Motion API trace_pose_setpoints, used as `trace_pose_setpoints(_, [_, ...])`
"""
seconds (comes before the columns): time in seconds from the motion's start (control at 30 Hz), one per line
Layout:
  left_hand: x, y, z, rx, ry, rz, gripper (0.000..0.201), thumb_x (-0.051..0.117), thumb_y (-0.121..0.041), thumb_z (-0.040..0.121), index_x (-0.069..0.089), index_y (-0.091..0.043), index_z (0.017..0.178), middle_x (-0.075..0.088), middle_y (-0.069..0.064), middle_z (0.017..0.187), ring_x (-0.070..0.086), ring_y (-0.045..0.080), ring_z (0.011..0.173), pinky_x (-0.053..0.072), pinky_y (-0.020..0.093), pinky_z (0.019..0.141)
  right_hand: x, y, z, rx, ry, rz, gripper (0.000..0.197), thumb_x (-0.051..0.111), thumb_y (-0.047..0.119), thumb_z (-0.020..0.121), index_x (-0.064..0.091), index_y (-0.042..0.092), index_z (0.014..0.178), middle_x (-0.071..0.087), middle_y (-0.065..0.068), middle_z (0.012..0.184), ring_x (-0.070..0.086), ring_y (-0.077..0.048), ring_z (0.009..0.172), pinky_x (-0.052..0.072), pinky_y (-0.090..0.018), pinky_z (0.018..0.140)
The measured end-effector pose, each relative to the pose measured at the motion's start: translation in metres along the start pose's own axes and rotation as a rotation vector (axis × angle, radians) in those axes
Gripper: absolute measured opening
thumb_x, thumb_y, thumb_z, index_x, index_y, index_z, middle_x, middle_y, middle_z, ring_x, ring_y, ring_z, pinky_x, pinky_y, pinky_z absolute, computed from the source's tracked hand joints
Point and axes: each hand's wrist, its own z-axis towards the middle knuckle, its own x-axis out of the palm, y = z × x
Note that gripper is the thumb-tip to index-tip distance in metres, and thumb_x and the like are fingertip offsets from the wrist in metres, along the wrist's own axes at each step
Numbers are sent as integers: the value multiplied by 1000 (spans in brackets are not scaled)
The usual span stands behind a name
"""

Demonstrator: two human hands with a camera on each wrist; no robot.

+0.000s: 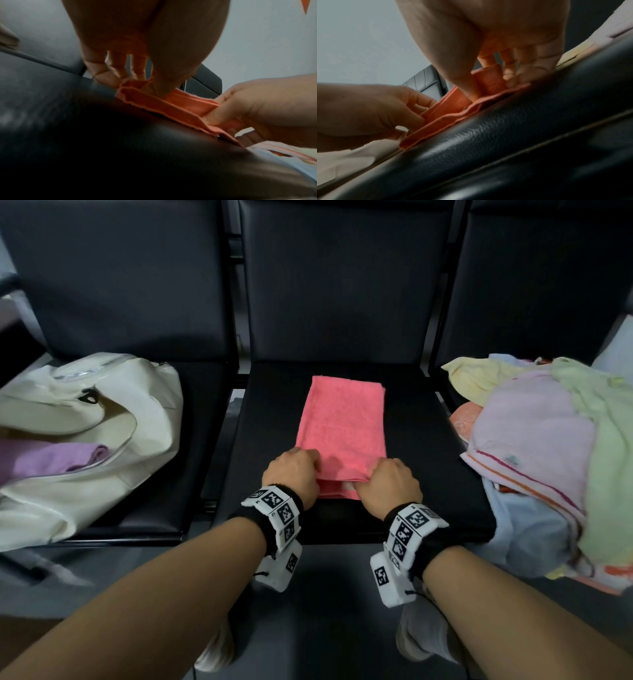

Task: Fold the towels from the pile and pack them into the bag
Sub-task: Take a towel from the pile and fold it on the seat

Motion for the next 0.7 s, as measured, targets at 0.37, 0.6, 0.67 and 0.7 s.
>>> trace_pose_setpoints(0.37, [-11,4,-9,37,-267,-163,19,55,-11,82,61,-26,73,64,-3,93,58,25,89,44,35,69,-1,-27,-19,-127,-283,271,19,60,6,88,74,19,92,58,0,98,56,-21,80,39,-28,70])
trace_pose_setpoints(0.6, [-6,10,-18,100,-107,16,21,56,-10,82,59,-27,69,68,-3,95,59,25,96,50,39,84,1,-38,-25,-138,-163,164,20,61,3,83,75,15,88,58,-1,104,62,-26,88,43,-29,71])
trace_pose_setpoints(0.67, [0,13,-20,97,-44,83,19,57,-12,82,58,-27,70,68,-2,93,58,25,98,48,40,89,2,-38,-27,-138,-119,132,21,61,3,83,76,15,91,59,-1,109,62,-26,92,44,-29,74])
trace_pose_setpoints(0.7, [2,15,-20,95,-22,96,17,58,-13,81,58,-27,71,67,-3,92,58,25,98,48,40,89,2,-38,-27,-141,-110,130,21,61,3,83,76,15,92,59,-1,111,62,-25,93,43,-28,75])
